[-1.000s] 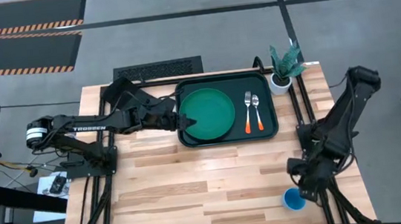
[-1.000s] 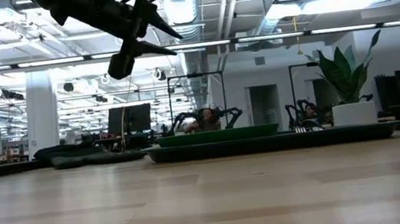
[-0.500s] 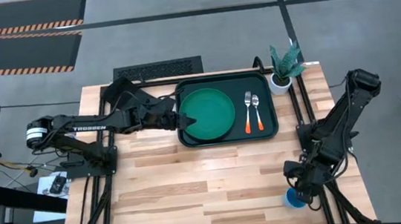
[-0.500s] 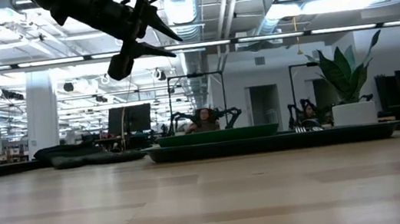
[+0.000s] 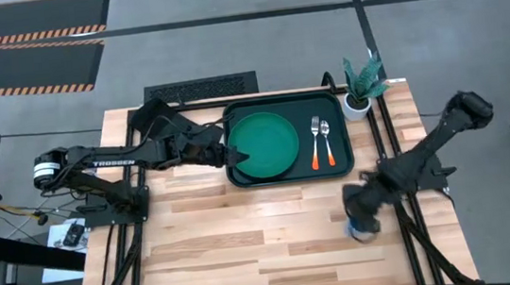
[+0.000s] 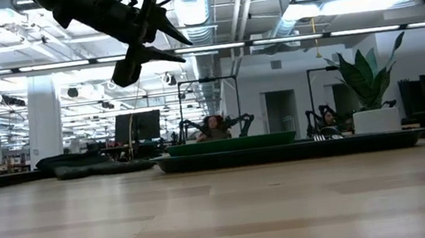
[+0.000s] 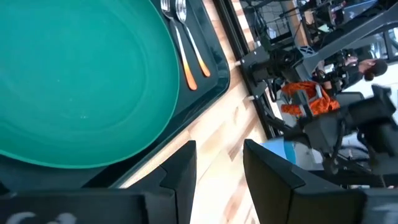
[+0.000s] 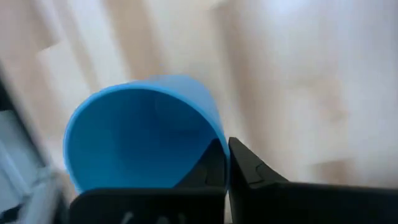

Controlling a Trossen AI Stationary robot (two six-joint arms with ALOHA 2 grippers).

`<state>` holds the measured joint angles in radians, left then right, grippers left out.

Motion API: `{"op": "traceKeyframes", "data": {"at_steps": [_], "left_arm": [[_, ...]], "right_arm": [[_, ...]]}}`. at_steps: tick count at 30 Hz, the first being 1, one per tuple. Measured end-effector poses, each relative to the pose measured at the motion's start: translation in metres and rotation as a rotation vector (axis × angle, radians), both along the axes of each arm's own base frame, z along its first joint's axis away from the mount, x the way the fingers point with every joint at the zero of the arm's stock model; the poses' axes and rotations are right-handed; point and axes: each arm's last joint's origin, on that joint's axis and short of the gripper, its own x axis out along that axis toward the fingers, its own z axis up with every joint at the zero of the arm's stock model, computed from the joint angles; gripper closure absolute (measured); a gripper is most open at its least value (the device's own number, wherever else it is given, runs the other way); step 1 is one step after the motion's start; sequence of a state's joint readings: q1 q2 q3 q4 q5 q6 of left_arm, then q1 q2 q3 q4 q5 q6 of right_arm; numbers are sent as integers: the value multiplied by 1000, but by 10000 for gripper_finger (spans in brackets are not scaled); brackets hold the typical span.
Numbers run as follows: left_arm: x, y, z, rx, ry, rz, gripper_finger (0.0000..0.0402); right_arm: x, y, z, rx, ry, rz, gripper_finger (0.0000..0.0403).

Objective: Pick and place plate/cup/fork/spoon on tray
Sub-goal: Put the blue cup on the black tray to the top left of the green plate

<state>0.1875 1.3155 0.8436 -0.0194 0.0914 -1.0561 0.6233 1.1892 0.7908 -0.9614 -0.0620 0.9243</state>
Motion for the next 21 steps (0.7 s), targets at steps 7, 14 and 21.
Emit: {"op": "traceKeyframes", "data": {"at_steps": [7,14,21], "left_arm": [[0,0,0,28,3,-15,285],[-1,0,-2,39,26,-24,285],[-1,0,-3,37,33,-24,285]], "right_arm": [[40,-59,4,-51,-135,0,398],[73,-95,-5,-1,-167,-18,396],[125,-106,2,-55,-173,115,391]]}}
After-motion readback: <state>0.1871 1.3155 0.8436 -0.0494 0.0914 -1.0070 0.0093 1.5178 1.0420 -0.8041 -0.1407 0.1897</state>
